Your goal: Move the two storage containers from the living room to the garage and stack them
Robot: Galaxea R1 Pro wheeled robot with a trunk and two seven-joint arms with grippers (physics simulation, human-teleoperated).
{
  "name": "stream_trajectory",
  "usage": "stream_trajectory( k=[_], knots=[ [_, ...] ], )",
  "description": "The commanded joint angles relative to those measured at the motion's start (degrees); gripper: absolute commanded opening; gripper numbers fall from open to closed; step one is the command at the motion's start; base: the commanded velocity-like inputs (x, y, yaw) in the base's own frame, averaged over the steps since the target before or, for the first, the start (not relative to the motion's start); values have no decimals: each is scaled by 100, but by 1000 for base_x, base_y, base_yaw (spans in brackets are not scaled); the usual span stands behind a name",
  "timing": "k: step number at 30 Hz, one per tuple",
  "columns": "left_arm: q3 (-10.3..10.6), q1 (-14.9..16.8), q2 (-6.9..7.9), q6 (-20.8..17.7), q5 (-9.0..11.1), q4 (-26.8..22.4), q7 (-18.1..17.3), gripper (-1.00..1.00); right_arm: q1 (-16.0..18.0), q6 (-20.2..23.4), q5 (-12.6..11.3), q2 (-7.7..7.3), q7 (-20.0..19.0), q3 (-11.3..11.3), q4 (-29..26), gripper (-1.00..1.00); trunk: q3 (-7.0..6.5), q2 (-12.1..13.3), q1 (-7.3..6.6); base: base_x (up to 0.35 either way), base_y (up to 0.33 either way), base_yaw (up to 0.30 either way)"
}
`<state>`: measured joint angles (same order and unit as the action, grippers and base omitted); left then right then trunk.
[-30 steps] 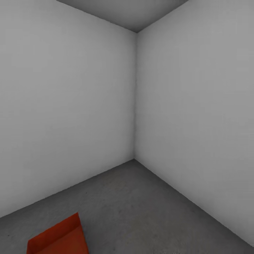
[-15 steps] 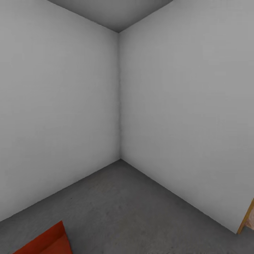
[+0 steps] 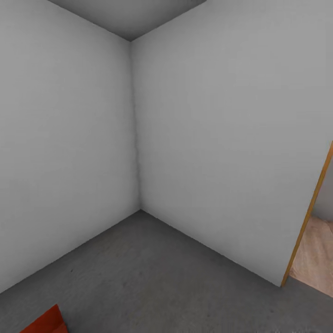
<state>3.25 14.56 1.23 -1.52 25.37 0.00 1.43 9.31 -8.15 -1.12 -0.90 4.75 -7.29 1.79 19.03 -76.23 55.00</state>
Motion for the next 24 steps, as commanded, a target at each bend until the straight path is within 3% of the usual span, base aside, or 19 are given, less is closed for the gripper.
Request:
stream_trajectory(
  k=[1, 24],
  knots=[
    [35, 3, 1, -16, 42, 0, 12, 100, 9, -29, -11, 2, 17, -44, 19, 100, 6, -4, 0, 0, 0, -287],
    [35, 3, 9, -12, 47, 0, 15, 100, 9, -29, -11, -4, 17, -44, 21, 100, 6, -4, 0, 0, 0, -287]
  ],
)
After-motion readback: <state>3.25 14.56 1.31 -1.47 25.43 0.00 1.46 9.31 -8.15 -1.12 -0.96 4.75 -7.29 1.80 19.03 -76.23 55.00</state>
